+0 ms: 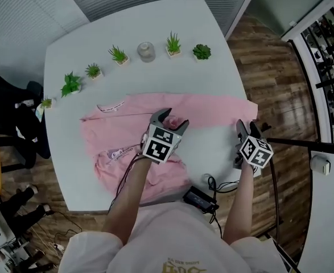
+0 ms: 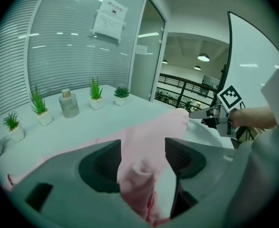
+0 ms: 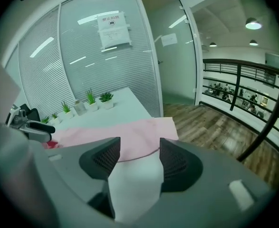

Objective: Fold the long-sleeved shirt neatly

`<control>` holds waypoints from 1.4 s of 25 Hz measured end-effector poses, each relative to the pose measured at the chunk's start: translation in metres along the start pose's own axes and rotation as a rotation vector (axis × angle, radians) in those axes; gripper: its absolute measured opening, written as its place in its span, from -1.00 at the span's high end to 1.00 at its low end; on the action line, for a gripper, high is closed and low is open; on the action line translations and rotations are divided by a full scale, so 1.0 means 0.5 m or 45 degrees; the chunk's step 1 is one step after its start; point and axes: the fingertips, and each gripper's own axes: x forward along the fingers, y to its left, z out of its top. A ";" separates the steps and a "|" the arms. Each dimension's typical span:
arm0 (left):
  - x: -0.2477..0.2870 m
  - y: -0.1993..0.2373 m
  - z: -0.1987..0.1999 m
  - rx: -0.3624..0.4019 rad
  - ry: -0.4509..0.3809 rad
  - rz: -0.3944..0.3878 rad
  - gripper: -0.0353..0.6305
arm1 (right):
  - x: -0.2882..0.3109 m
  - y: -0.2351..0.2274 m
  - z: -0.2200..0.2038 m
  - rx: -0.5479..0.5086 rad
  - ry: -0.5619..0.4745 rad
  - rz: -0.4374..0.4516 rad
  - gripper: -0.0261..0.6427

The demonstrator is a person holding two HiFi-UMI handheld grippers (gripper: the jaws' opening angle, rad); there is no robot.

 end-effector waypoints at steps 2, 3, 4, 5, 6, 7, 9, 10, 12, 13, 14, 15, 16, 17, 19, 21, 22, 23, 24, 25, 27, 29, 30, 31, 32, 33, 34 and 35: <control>0.022 -0.022 0.009 0.051 0.006 -0.033 0.00 | 0.007 -0.018 -0.005 0.026 0.012 -0.017 0.14; 0.032 -0.035 0.015 0.069 0.012 -0.056 0.02 | 0.011 -0.027 -0.006 0.030 0.018 -0.032 0.12; 0.041 -0.049 0.023 0.081 0.016 -0.081 0.06 | 0.014 -0.037 -0.006 0.026 0.025 -0.054 0.11; 0.049 -0.062 0.033 0.086 0.014 -0.104 0.09 | 0.018 -0.047 -0.005 0.019 0.033 -0.077 0.09; 0.058 -0.073 0.043 0.086 0.008 -0.126 0.10 | 0.022 -0.056 -0.005 0.016 0.040 -0.096 0.06; 0.066 -0.084 0.052 0.086 0.002 -0.144 0.11 | 0.026 -0.063 -0.004 0.021 0.044 -0.105 0.03; 0.084 -0.102 0.061 0.089 0.008 -0.174 0.12 | 0.035 -0.075 -0.001 0.058 0.047 -0.101 0.00; 0.092 -0.109 0.059 0.095 0.023 -0.185 0.12 | 0.040 -0.080 0.000 0.081 0.046 -0.097 0.00; 0.107 -0.120 0.050 0.119 0.061 -0.198 0.12 | 0.047 -0.092 0.004 0.110 0.046 -0.099 0.00; 0.112 -0.123 0.045 0.127 0.075 -0.203 0.12 | 0.051 -0.098 0.006 0.117 0.047 -0.103 0.00; 0.115 -0.126 0.040 0.127 0.084 -0.208 0.13 | 0.055 -0.103 0.008 0.125 0.048 -0.105 0.00; 0.116 -0.127 0.037 0.120 0.089 -0.216 0.13 | 0.060 -0.107 0.010 0.139 0.048 -0.103 0.00; 0.115 -0.129 0.036 0.109 0.091 -0.225 0.13 | 0.064 -0.110 0.011 0.157 0.047 -0.097 0.00; 0.112 -0.131 0.036 0.099 0.089 -0.232 0.14 | 0.067 -0.114 0.012 0.176 0.045 -0.092 0.01; 0.106 -0.130 0.040 0.088 0.082 -0.231 0.14 | 0.072 -0.120 0.015 0.194 0.045 -0.091 0.05; 0.103 -0.127 0.044 0.081 0.071 -0.221 0.16 | 0.077 -0.123 0.014 0.191 0.063 -0.092 0.06; 0.102 -0.126 0.045 0.079 0.066 -0.216 0.16 | 0.079 -0.123 0.012 0.181 0.078 -0.094 0.06; 0.101 -0.124 0.045 0.080 0.065 -0.212 0.17 | 0.080 -0.123 0.008 0.161 0.094 -0.099 0.09; 0.100 -0.124 0.045 0.082 0.068 -0.207 0.18 | 0.081 -0.122 0.005 0.133 0.113 -0.101 0.15; 0.099 -0.123 0.044 0.083 0.072 -0.203 0.19 | 0.084 -0.120 0.001 0.106 0.132 -0.099 0.21; 0.097 -0.123 0.042 0.081 0.081 -0.195 0.20 | 0.087 -0.113 -0.001 0.078 0.162 -0.087 0.30; 0.093 -0.121 0.040 0.081 0.085 -0.185 0.20 | 0.089 -0.109 0.002 0.075 0.168 -0.087 0.41; 0.091 -0.119 0.039 0.081 0.085 -0.180 0.20 | 0.088 -0.109 0.003 0.073 0.163 -0.093 0.43; 0.089 -0.117 0.038 0.080 0.086 -0.175 0.20 | 0.086 -0.109 0.004 0.068 0.155 -0.100 0.46; 0.086 -0.115 0.037 0.078 0.086 -0.170 0.20 | 0.084 -0.108 0.006 0.056 0.146 -0.106 0.55; 0.082 -0.112 0.037 0.075 0.084 -0.163 0.20 | 0.082 -0.104 0.008 0.038 0.138 -0.113 0.67; 0.078 -0.108 0.036 0.071 0.081 -0.154 0.20 | 0.080 -0.098 0.011 0.018 0.131 -0.120 0.70; 0.075 -0.103 0.036 0.067 0.076 -0.143 0.21 | 0.079 -0.091 0.013 0.000 0.122 -0.126 0.71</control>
